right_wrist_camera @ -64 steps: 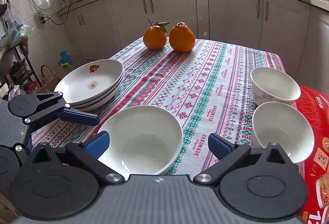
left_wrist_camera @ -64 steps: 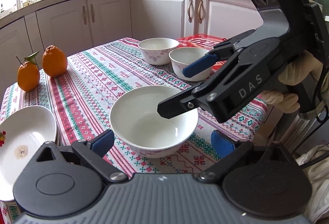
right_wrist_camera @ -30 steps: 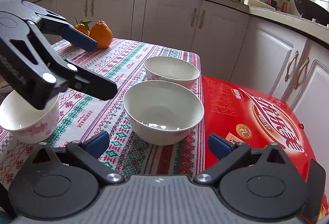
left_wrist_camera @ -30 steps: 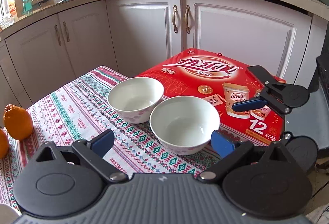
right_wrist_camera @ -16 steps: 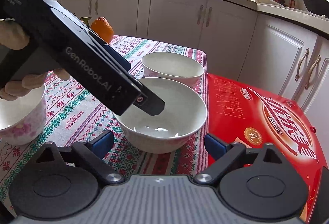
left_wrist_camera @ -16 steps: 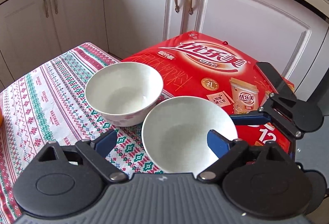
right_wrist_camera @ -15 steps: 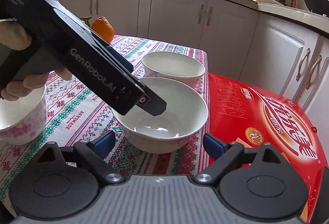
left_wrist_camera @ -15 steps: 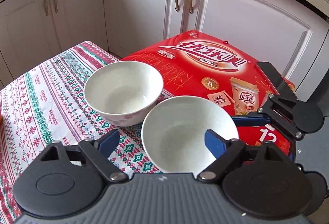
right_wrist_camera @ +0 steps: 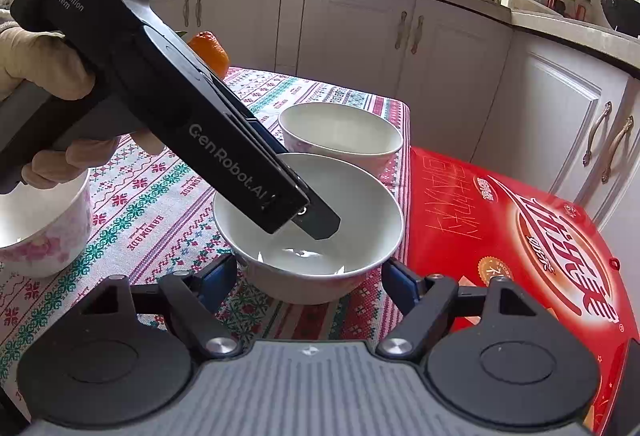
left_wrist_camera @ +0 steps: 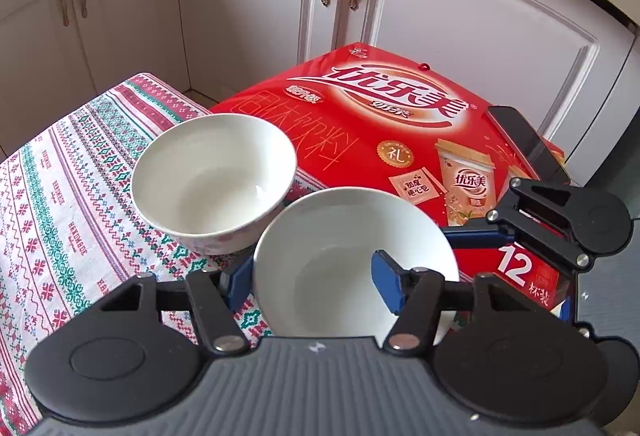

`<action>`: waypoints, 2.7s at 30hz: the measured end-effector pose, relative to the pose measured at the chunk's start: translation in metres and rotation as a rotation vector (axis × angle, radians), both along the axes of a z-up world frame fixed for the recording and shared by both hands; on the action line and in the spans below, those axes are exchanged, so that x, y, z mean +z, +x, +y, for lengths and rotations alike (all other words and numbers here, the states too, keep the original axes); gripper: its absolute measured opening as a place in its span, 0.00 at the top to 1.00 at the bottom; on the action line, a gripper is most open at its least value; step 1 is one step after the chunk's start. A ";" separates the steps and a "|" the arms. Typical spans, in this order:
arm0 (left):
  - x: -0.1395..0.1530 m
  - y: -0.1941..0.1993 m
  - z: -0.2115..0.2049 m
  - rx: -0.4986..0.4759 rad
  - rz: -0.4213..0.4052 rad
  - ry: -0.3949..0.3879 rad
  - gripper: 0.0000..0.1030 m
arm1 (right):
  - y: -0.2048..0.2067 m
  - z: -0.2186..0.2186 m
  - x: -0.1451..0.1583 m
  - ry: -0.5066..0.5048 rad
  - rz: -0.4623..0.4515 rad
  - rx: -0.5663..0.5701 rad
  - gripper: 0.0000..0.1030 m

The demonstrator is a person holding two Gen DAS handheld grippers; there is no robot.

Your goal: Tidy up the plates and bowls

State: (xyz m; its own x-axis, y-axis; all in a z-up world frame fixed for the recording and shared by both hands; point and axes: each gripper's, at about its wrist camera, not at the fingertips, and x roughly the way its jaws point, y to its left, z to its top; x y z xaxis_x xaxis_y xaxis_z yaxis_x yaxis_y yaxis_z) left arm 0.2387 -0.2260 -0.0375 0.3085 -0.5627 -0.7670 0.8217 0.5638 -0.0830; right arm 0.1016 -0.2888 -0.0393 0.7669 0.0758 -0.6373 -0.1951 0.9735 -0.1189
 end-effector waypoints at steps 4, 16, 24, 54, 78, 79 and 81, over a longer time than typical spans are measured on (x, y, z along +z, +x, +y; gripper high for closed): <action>0.000 0.002 -0.001 -0.006 0.003 0.002 0.41 | 0.000 -0.001 0.001 0.004 0.002 0.004 0.19; 0.011 -0.013 0.008 -0.025 -0.005 -0.010 0.41 | -0.008 0.002 0.012 0.021 0.017 0.008 0.20; 0.027 -0.032 0.030 0.005 -0.002 -0.035 0.41 | -0.026 0.018 0.029 0.021 0.007 0.049 0.20; 0.067 -0.090 0.157 0.199 -0.081 -0.077 0.41 | -0.058 0.119 0.070 0.015 -0.035 0.281 0.20; 0.036 -0.088 0.189 0.259 -0.031 -0.069 0.41 | -0.037 0.145 0.044 0.052 0.079 0.344 0.20; 0.035 -0.087 0.189 0.260 -0.029 -0.070 0.41 | -0.037 0.145 0.043 0.050 0.080 0.344 0.20; 0.034 -0.087 0.188 0.259 -0.029 -0.071 0.41 | -0.038 0.145 0.042 0.049 0.082 0.343 0.20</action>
State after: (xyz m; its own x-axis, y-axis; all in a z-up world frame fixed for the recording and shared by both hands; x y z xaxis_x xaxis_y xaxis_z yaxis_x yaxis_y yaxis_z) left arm 0.1517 -0.0379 -0.0039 0.4706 -0.5145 -0.7169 0.6538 0.7489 -0.1082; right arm 0.0641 -0.1438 0.0028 0.6377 0.3517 -0.6853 -0.5184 0.8540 -0.0441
